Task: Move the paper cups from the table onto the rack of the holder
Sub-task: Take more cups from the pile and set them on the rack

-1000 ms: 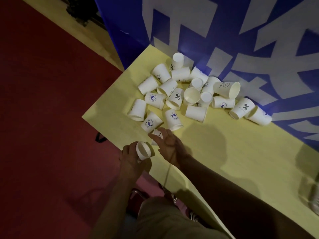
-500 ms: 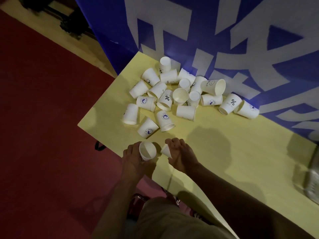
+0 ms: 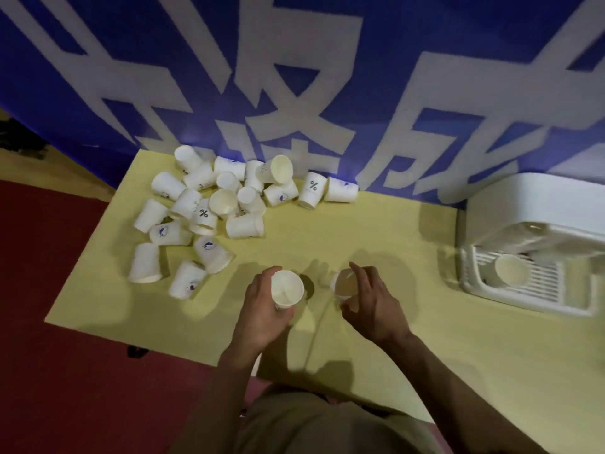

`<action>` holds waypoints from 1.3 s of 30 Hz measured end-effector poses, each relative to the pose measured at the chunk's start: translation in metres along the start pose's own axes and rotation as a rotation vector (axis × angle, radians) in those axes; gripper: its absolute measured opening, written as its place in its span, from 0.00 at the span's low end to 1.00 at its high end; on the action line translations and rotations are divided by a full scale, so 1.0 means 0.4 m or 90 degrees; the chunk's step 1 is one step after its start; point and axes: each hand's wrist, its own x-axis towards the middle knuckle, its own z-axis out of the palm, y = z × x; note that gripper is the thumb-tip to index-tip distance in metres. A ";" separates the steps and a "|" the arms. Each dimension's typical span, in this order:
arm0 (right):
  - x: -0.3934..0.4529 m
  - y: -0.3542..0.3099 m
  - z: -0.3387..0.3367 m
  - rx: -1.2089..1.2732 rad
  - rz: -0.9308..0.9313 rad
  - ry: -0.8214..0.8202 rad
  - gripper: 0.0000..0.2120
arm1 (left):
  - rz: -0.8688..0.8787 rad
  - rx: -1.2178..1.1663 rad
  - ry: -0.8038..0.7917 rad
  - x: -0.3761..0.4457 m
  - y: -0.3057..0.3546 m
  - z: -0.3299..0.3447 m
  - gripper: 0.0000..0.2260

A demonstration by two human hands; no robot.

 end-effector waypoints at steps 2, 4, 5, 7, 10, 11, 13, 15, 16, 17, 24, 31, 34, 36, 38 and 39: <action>-0.050 0.068 -0.053 0.024 0.023 0.045 0.39 | 0.021 0.001 -0.011 0.000 0.083 0.065 0.36; -0.101 0.134 -0.113 0.046 0.038 0.090 0.37 | 0.039 0.003 -0.028 -0.006 0.170 0.135 0.36; -0.126 0.169 -0.144 0.057 0.041 0.109 0.37 | 0.053 0.005 -0.036 -0.009 0.215 0.171 0.36; -0.175 0.243 -0.204 0.073 0.043 0.139 0.36 | 0.090 0.014 -0.041 -0.018 0.302 0.243 0.35; -0.244 0.361 -0.280 0.088 0.055 0.178 0.34 | 0.135 0.021 -0.051 -0.031 0.430 0.358 0.35; -0.264 0.401 -0.303 0.094 0.064 0.191 0.34 | 0.144 0.024 -0.054 -0.035 0.472 0.397 0.36; -0.302 0.476 -0.345 0.109 0.077 0.214 0.34 | 0.162 0.028 -0.065 -0.040 0.548 0.471 0.36; -0.337 0.545 -0.384 0.117 0.075 0.237 0.34 | 0.185 0.034 -0.083 -0.043 0.623 0.537 0.36; -0.353 0.577 -0.403 0.117 0.075 0.246 0.34 | 0.199 0.038 -0.093 -0.044 0.659 0.567 0.36; -0.368 0.607 -0.421 0.115 0.078 0.253 0.34 | 0.214 0.043 -0.100 -0.044 0.695 0.596 0.35; -0.422 0.770 -0.507 0.129 0.126 0.296 0.32 | 0.306 0.088 -0.127 -0.017 0.885 0.748 0.34; -0.426 0.864 -0.533 0.181 0.152 0.327 0.34 | 0.356 0.131 -0.154 0.031 0.956 0.877 0.33; -0.428 0.895 -0.538 0.191 0.154 0.322 0.34 | 0.351 0.149 -0.161 0.034 0.969 0.910 0.33; -0.427 0.914 -0.544 0.197 0.152 0.322 0.33 | 0.344 0.169 -0.149 0.039 0.977 0.919 0.33; -0.420 0.929 -0.552 0.196 0.152 0.316 0.34 | 0.331 0.185 -0.124 0.041 0.975 0.914 0.33; -0.415 0.934 -0.555 0.193 0.149 0.313 0.34 | 0.320 0.189 -0.109 0.041 0.970 0.908 0.34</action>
